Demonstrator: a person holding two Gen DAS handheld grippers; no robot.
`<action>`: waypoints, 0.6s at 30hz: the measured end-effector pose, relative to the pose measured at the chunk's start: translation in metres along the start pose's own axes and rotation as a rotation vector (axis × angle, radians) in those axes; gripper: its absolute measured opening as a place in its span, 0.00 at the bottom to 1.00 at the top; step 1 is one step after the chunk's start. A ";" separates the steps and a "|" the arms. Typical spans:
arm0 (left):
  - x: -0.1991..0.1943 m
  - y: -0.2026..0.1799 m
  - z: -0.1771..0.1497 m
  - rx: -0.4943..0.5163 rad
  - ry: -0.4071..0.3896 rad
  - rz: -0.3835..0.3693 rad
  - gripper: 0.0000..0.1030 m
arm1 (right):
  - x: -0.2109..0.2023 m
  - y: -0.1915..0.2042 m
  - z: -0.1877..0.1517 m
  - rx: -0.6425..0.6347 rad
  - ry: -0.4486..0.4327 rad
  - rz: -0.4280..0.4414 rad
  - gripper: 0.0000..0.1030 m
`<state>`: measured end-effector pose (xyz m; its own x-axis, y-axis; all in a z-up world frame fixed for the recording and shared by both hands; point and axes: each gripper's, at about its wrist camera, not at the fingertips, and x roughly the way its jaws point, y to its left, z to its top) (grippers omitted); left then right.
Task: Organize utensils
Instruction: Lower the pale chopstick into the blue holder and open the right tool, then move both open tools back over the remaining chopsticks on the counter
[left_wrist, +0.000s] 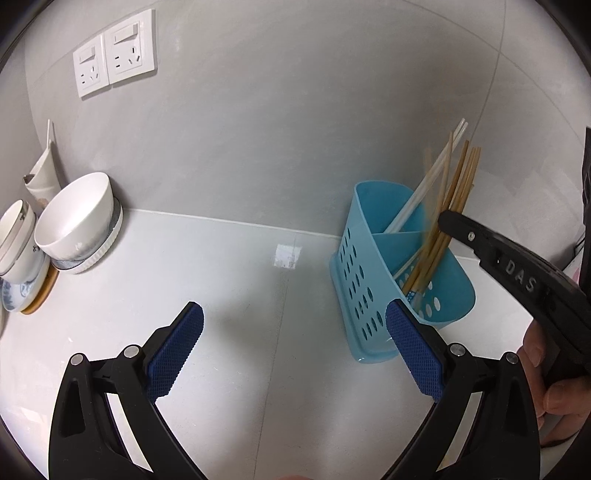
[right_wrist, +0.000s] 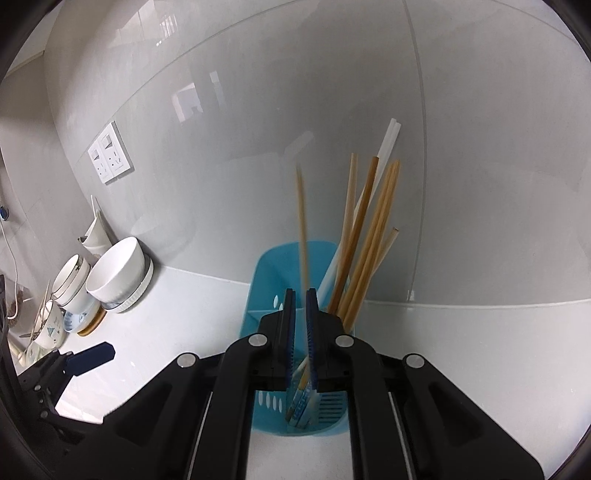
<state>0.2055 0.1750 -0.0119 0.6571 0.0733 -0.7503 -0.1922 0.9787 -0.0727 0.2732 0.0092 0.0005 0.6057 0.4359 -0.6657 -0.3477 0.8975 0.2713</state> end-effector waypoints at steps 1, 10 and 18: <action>-0.001 0.000 0.000 0.000 -0.002 0.002 0.94 | -0.004 -0.001 0.001 0.004 0.012 0.009 0.36; -0.012 0.001 -0.002 0.006 -0.008 0.013 0.94 | -0.049 -0.019 -0.003 0.004 -0.002 -0.079 0.85; -0.027 -0.024 -0.017 0.041 0.015 -0.030 0.94 | -0.084 -0.052 -0.035 -0.006 0.061 -0.217 0.92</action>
<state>0.1797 0.1461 -0.0013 0.6512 0.0408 -0.7578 -0.1424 0.9874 -0.0691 0.2153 -0.0768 0.0179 0.6222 0.2275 -0.7490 -0.2181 0.9693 0.1132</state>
